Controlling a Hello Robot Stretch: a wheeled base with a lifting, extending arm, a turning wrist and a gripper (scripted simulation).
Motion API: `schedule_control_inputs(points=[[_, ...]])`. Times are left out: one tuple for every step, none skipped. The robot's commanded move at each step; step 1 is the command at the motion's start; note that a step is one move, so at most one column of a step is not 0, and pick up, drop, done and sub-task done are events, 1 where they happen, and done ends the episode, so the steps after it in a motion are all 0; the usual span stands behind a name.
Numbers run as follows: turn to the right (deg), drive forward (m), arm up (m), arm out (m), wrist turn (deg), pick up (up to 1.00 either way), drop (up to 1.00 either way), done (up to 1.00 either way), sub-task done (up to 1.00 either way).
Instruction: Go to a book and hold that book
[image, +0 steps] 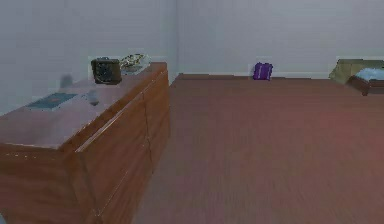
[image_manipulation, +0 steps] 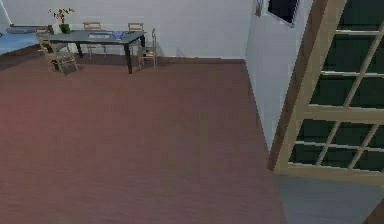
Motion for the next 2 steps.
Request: schedule_control_inputs(points=[[0.0, 0.45, 0.00, 0.00, 0.0, 0.00, 0.00, 0.00, 0.00], [-45.0, 0.00, 0.00, 0.00, 0.0, 0.00, 0.00, 0.00, 0.00]])
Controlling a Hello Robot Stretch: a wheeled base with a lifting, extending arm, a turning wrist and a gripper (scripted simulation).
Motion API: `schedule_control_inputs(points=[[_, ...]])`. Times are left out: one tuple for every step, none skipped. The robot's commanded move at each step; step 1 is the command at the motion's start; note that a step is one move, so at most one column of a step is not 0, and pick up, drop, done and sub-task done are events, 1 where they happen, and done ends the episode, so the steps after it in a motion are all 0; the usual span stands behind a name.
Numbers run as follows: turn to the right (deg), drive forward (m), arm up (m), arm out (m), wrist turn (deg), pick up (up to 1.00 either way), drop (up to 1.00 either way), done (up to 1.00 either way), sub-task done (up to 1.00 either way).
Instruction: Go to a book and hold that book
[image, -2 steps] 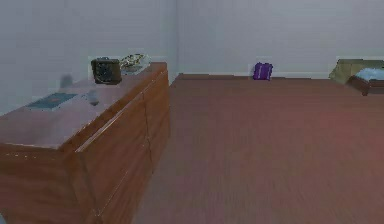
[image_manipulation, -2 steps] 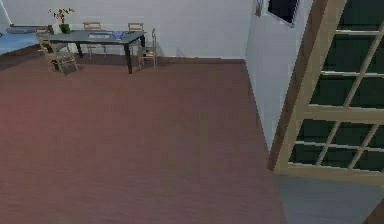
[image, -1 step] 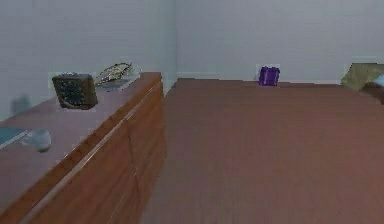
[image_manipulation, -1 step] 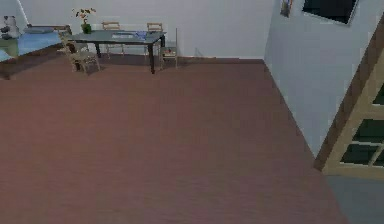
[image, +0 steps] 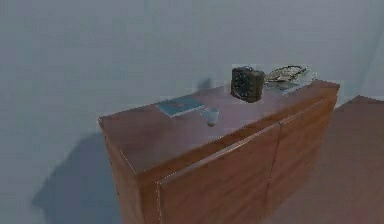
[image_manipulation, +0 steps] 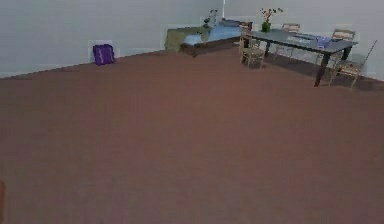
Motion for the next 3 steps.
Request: schedule_control_inputs(points=[[-45.0, 0.00, 0.00, 0.00, 0.0, 0.00, 0.00, 0.00, 0.00], [-45.0, 0.00, 0.00, 0.00, 0.0, 0.00, 0.00, 0.00, 0.00], [45.0, 0.00, 0.00, 0.00, 0.0, 0.00, 0.00, 0.00, 0.00]])
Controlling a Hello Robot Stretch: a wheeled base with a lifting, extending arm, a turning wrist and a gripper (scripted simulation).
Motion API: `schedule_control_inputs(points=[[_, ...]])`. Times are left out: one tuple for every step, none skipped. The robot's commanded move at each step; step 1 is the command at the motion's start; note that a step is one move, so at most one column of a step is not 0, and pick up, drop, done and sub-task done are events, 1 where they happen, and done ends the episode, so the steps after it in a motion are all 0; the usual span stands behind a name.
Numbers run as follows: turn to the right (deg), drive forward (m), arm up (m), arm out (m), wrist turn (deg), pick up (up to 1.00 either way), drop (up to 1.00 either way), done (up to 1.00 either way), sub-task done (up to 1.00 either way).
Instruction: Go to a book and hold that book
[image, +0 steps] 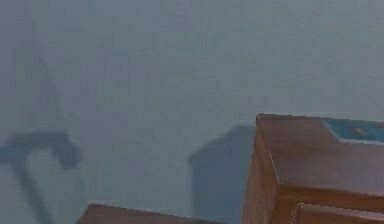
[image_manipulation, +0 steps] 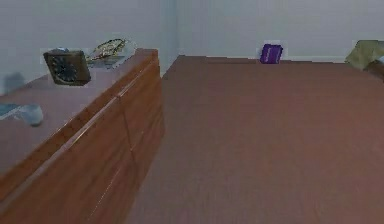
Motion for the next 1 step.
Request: schedule_control_inputs(points=[[45.0, 0.00, 0.00, 0.00, 0.0, 0.00, 0.00, 0.00, 0.00]])
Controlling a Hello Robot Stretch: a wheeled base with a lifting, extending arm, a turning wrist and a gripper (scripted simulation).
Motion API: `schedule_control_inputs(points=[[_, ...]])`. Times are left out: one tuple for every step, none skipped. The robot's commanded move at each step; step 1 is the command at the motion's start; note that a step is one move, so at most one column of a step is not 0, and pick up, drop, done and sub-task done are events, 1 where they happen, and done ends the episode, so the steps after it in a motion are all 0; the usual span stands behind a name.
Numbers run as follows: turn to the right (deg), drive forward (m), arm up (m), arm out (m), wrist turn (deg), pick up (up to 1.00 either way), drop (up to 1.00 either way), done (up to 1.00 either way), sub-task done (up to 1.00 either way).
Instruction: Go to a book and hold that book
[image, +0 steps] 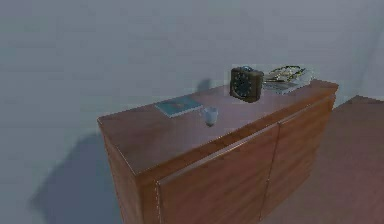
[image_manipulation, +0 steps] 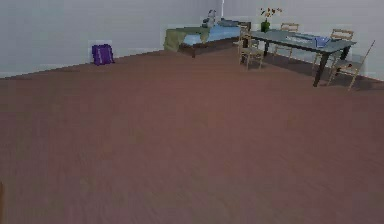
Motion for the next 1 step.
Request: schedule_control_inputs(points=[[12.0, 0.00, 0.00, 0.00, 0.0, 0.00, 0.00, 0.00, 0.00]])
